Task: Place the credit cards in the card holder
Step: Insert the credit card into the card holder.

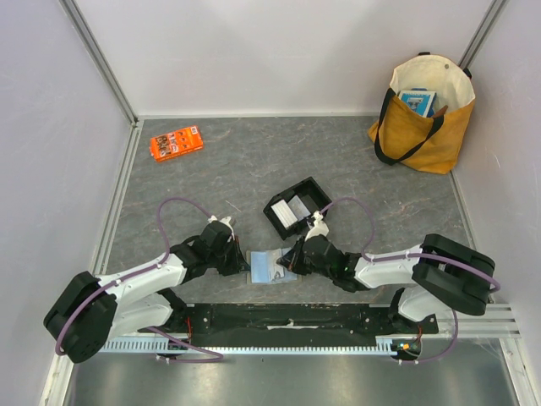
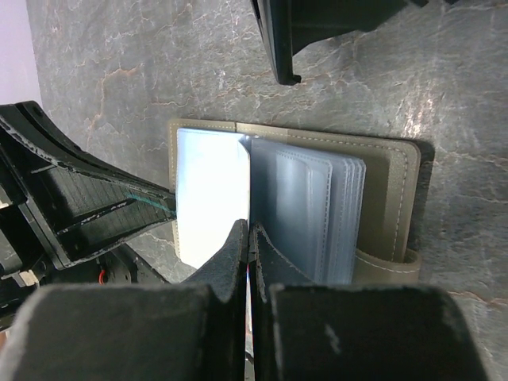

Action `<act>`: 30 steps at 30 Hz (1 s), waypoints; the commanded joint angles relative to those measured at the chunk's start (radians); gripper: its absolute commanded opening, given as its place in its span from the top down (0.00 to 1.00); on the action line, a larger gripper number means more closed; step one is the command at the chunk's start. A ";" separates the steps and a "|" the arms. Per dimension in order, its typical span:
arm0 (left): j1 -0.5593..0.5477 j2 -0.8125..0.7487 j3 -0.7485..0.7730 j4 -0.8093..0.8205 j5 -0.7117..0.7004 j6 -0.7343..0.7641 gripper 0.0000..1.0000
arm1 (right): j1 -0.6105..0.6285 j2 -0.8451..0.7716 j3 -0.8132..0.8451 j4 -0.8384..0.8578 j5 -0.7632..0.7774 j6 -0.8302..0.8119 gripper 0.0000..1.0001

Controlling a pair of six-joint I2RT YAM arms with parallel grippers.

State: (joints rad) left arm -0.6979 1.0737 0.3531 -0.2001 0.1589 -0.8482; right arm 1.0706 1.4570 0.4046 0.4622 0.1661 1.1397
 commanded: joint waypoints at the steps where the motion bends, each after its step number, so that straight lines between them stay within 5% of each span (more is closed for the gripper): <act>1: -0.003 0.002 -0.016 0.021 -0.012 -0.012 0.98 | -0.015 0.013 -0.012 0.009 0.044 -0.021 1.00; 30: -0.003 0.000 -0.009 0.022 -0.029 -0.018 0.98 | 0.035 0.114 0.037 0.009 -0.099 -0.028 1.00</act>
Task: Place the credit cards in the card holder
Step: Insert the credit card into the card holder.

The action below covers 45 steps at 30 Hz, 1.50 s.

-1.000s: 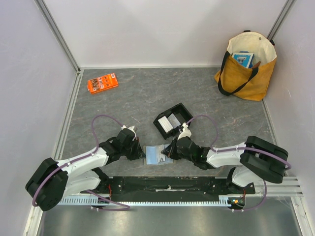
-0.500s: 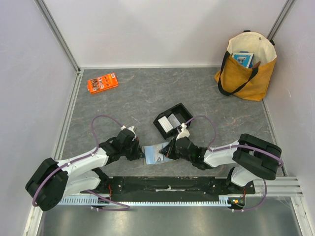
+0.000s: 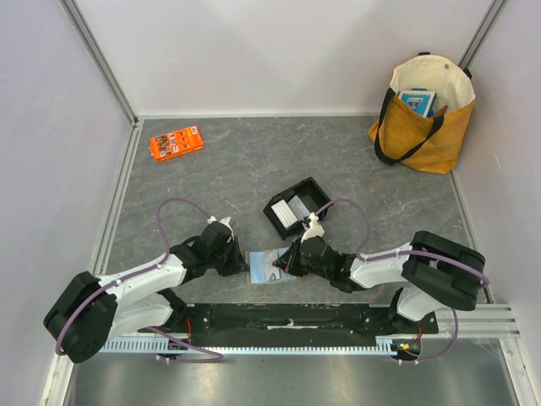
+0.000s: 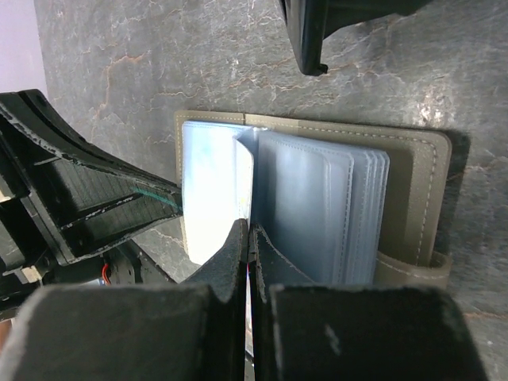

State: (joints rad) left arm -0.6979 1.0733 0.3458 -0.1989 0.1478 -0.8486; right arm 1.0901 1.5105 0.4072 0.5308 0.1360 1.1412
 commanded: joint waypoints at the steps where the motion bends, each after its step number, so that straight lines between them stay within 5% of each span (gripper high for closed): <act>1: -0.003 0.001 -0.001 0.021 -0.016 -0.018 0.98 | 0.016 0.080 0.051 -0.061 -0.079 -0.021 1.00; 8: -0.003 -0.007 -0.004 0.019 -0.016 -0.020 0.98 | 0.017 0.136 0.091 -0.054 -0.108 -0.023 0.94; 18: -0.005 -0.009 0.001 0.015 -0.016 -0.014 0.98 | 0.017 -0.067 0.137 -0.345 0.093 -0.132 0.48; 38: -0.003 -0.018 0.005 0.015 -0.008 -0.014 0.98 | 0.060 0.077 0.266 -0.293 -0.035 -0.164 0.48; 45: -0.005 -0.018 0.004 0.018 -0.010 -0.014 0.98 | 0.064 0.071 0.282 -0.290 -0.027 -0.172 0.57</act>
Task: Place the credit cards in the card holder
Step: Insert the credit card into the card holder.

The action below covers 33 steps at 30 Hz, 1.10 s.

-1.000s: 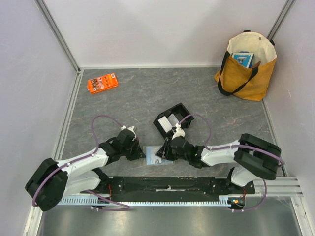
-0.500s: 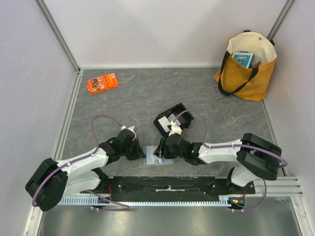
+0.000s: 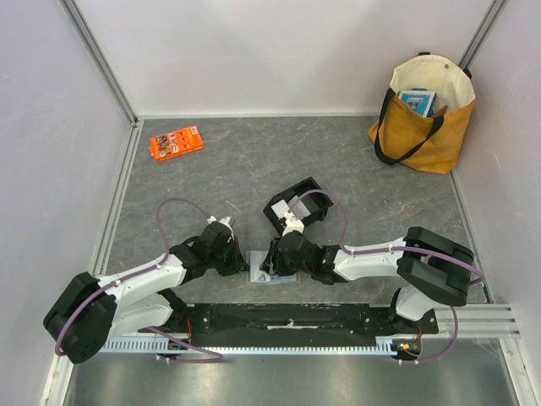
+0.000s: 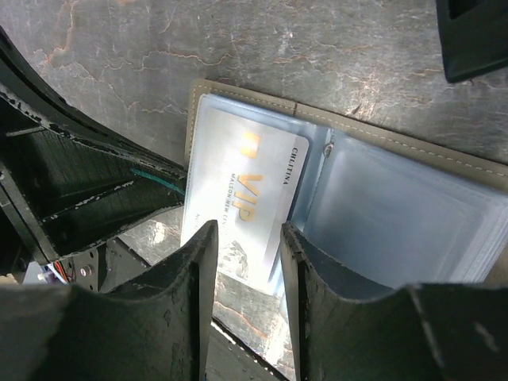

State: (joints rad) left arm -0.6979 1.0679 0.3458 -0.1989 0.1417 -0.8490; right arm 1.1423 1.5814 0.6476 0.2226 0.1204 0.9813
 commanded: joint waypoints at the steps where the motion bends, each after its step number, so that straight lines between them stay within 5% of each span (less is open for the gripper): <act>1: -0.003 -0.011 0.002 0.022 -0.004 -0.015 0.98 | 0.011 0.002 0.043 0.018 -0.011 -0.013 0.60; 12: -0.005 -0.016 0.010 0.012 -0.005 -0.010 0.98 | 0.011 -0.021 0.027 0.060 -0.024 -0.004 0.71; 33: -0.003 -0.028 0.016 -0.011 -0.010 0.002 0.98 | -0.016 -0.366 -0.058 -0.278 0.283 0.009 0.45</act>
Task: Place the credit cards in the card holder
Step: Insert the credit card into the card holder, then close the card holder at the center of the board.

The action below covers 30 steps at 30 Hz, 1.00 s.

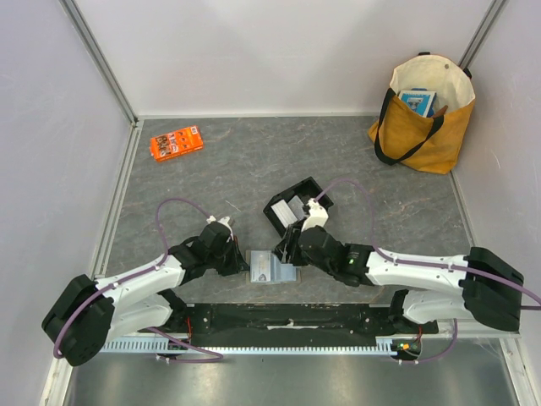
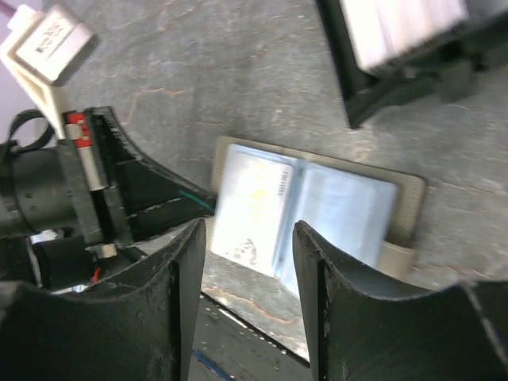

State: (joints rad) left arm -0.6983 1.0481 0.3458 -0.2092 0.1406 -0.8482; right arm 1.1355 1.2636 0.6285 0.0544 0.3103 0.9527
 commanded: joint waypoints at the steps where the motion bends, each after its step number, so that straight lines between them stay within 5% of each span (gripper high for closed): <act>1: -0.003 -0.005 0.018 -0.001 -0.010 0.003 0.98 | -0.011 -0.053 -0.047 -0.122 0.096 0.047 0.44; 18: -0.003 -0.071 0.091 -0.061 0.022 0.021 0.98 | -0.049 -0.013 -0.108 -0.157 0.062 0.101 0.43; 30: -0.004 0.059 0.188 -0.009 0.186 0.057 0.98 | -0.077 0.069 -0.144 0.031 -0.143 0.031 0.44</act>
State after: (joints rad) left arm -0.6979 1.0798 0.4820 -0.2668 0.2375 -0.8299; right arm 1.0599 1.2911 0.4915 -0.0391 0.2596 1.0088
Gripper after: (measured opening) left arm 0.022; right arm 0.567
